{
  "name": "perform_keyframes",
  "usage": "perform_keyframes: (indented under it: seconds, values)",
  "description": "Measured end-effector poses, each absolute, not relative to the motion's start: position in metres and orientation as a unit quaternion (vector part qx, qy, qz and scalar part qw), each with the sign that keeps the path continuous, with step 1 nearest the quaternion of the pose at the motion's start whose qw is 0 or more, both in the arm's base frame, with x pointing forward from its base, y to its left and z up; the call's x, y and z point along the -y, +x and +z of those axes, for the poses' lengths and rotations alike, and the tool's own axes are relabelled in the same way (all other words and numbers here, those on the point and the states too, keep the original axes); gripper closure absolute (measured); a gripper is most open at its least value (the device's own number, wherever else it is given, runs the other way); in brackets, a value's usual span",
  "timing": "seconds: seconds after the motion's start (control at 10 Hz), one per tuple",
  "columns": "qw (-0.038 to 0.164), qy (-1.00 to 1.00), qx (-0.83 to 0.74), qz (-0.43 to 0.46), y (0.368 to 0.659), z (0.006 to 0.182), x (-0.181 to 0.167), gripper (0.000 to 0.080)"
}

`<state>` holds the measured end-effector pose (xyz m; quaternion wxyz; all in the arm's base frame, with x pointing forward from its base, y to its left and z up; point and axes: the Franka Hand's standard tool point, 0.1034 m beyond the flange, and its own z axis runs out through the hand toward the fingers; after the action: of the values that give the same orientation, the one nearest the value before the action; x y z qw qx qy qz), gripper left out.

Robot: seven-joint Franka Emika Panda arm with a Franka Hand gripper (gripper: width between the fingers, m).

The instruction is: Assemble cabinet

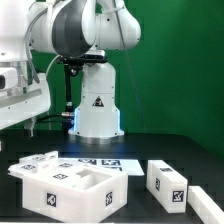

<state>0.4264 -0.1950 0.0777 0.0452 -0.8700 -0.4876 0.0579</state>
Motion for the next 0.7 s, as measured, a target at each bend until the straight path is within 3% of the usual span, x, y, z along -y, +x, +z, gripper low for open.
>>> perform_keyframes:
  seconds: [0.3,0.7]
  values:
    - [0.043,-0.869,0.488,0.065,0.426,0.062,0.197,0.0151]
    - [0.043,-0.87,0.487,0.063,0.447,0.061,0.178,0.0151]
